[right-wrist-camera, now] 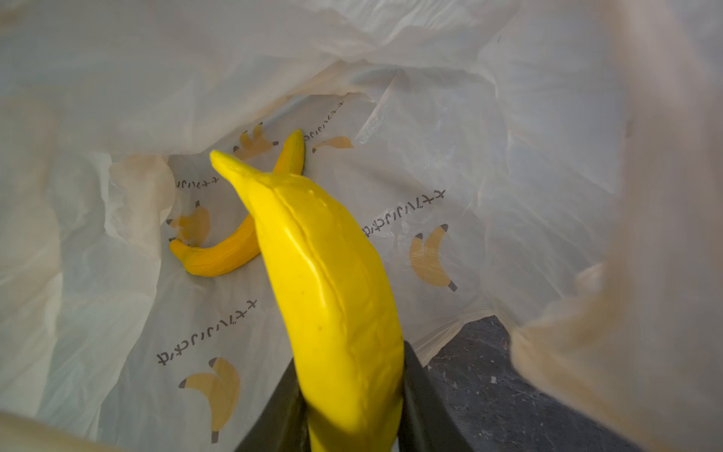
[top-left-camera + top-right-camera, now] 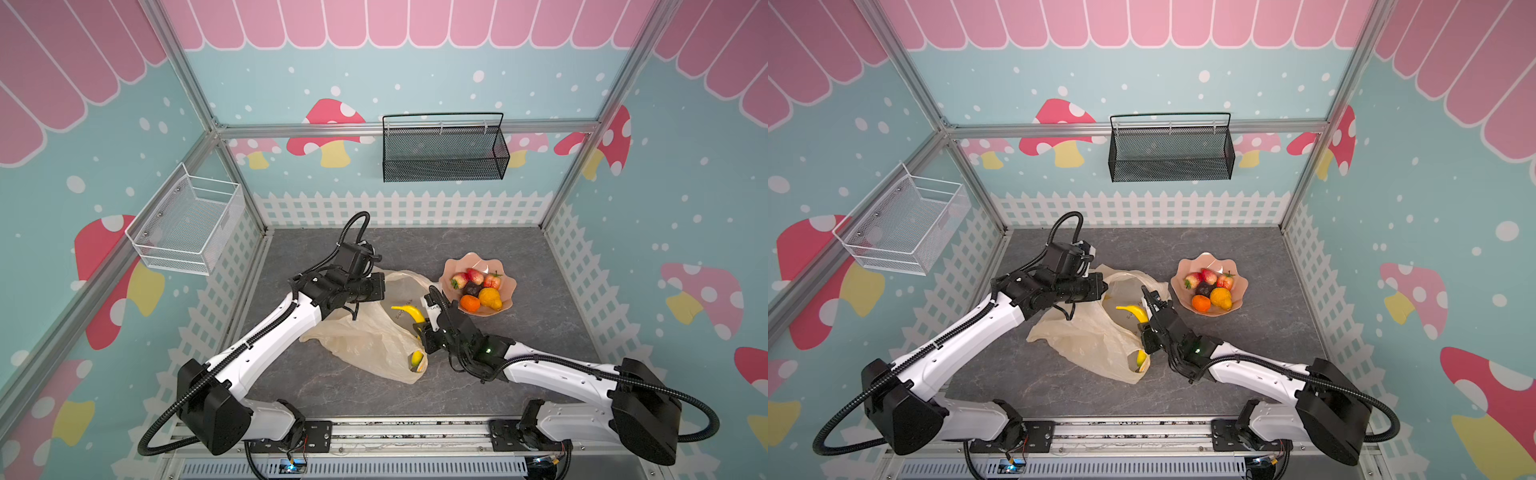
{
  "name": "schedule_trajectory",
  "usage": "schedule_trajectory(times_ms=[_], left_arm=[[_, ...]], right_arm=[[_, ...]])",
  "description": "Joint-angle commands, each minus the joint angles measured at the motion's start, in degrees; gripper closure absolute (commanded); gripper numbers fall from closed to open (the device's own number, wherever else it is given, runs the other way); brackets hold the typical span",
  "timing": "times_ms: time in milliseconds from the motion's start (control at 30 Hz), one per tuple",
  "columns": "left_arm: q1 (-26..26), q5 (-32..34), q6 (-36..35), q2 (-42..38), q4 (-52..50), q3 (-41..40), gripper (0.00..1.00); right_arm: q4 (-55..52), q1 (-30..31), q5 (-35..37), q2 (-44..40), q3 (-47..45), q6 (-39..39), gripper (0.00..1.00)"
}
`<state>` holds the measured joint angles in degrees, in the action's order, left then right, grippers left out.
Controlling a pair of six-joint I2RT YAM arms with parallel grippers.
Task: Place the fruits into the plastic bag
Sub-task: Place the fruit in the plastic bag.
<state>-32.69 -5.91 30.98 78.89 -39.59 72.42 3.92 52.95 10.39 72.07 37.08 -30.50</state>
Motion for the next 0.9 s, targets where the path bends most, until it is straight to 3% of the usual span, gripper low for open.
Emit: schedule_trajectory(times_ms=[0,567,867], left_arm=[[0.39,-0.76,0.96,-0.57,-0.29,1.14,1.0],[0.09,-2.12,1.71,-2.33,-1.02,-0.15,1.0],[-0.52,-2.26,1.79,-2.35,-1.04,-0.29,1.0]], right_arm=[[1.58,0.46,-1.74,1.63,0.73,-0.03,0.9],[3.96,0.18,-5.63,15.95,11.64,2.36,0.93],[4.2,-2.62,-14.88,23.09,18.12,-0.91,0.94]])
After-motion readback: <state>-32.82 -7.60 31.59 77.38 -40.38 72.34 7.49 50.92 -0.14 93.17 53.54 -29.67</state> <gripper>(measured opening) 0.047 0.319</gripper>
